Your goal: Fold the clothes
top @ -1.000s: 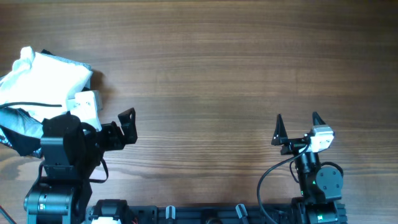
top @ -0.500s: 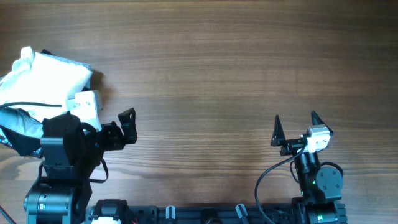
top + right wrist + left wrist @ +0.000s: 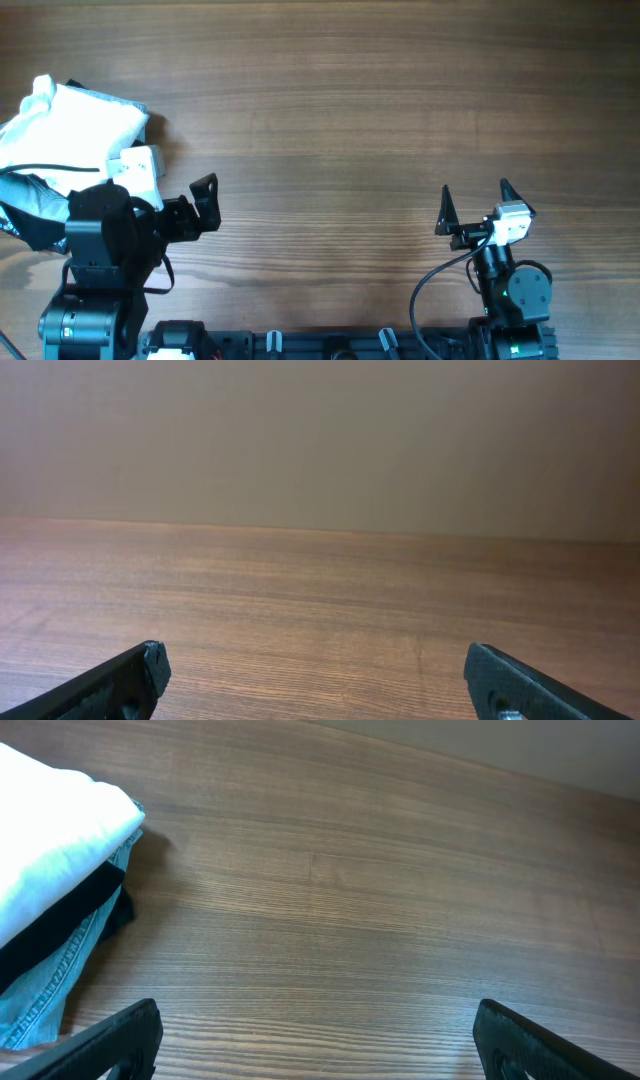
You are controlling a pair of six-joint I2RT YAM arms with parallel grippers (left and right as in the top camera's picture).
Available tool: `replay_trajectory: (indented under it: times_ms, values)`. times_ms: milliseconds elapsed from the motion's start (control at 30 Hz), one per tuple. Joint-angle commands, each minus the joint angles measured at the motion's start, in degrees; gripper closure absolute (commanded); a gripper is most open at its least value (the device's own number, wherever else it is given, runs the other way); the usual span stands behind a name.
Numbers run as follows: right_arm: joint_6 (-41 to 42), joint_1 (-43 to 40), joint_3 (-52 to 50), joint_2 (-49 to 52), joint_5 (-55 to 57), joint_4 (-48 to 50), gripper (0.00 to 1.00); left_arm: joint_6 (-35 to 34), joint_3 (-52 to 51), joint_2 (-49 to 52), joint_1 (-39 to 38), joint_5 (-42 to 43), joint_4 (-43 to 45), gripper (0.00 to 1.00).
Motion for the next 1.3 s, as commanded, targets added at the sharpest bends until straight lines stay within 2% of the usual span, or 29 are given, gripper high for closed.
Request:
replay_trajectory:
  times_ms: [0,200,333,467,533,633,700,767,867,1267]
  values:
    - [-1.03,-0.24,-0.07,-0.72,-1.14,0.17,0.00,-0.28,-0.37,-0.15,-0.24,-0.72,0.13,0.00]
    - [-1.01,-0.24,-0.07,-0.72,-1.14,0.17,0.00,0.11,-1.90,-4.00,-0.22,-2.29,-3.74,0.00]
    - [-1.05,-0.24,-0.07,-0.72,-1.14,0.17,0.00,0.07,-10.47,-11.37,-0.17,-2.64,-1.11,0.00]
    - [-1.03,-0.24,-0.07,-0.72,-1.14,0.17,0.00,0.07,-26.88,-22.53,-0.17,-2.62,11.78,0.00]
    - [-1.03,-0.24,-0.07,-0.72,-1.14,0.17,0.00,-0.11,-38.47,-31.12,-0.17,-1.92,22.49,0.00]
    - [-1.01,-0.24,-0.07,-0.72,-1.14,0.17,0.00,-0.09,-48.74,-39.15,-0.17,-1.57,34.51,0.00]
    - [-1.03,-0.24,-0.07,-0.72,-1.14,0.17,0.00,0.52,-53.11,-39.93,-0.04,-1.62,43.67,0.00]
    - [-1.01,-0.24,-0.07,-0.72,-1.14,0.17,0.00,2.95,-55.10,-40.04,0.15,-1.57,49.16,0.00]
    - [-1.03,-0.24,-0.07,-0.72,-1.14,0.17,0.00,8.63,-55.10,-40.26,0.20,-1.07,49.62,0.00]
    - [-1.03,-0.24,-0.07,-0.72,-1.14,0.17,0.00,8.68,-55.10,-40.26,0.20,0.13,47.93,0.00]
